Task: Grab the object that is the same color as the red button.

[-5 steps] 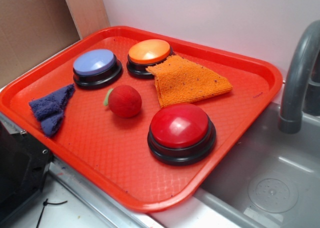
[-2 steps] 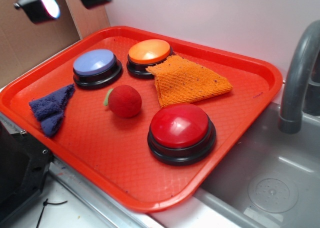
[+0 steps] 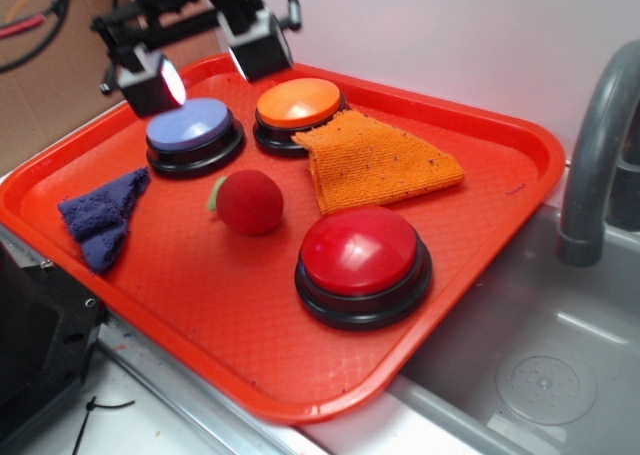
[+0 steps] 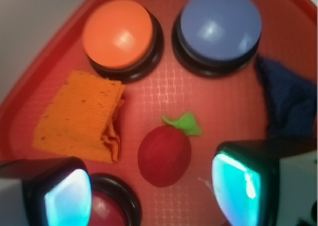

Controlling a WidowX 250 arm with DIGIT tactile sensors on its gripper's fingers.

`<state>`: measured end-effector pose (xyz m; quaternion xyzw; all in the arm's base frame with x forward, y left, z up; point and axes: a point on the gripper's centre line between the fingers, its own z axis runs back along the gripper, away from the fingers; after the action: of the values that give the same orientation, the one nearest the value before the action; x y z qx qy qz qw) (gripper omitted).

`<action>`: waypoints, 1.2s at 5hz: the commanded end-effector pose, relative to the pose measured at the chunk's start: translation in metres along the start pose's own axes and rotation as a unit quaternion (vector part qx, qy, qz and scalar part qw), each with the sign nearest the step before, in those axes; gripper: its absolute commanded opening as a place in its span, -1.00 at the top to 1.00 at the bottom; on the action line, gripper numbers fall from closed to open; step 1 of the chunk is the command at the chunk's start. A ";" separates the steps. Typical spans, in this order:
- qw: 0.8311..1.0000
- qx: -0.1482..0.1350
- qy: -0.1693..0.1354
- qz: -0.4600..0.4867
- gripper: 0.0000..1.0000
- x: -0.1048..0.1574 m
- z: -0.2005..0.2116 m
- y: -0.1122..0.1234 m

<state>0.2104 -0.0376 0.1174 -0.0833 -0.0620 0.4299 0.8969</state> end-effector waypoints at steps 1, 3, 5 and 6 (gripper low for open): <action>0.997 0.021 0.029 0.066 -1.00 -0.004 -0.040 0.008; 0.993 0.027 0.013 0.111 -1.00 -0.013 -0.072 0.013; 0.993 0.028 -0.002 0.116 1.00 -0.004 -0.083 0.012; 0.995 0.015 0.003 0.103 1.00 0.001 -0.072 0.013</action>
<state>0.2079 -0.0405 0.0351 -0.0615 -0.0251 0.5182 0.8527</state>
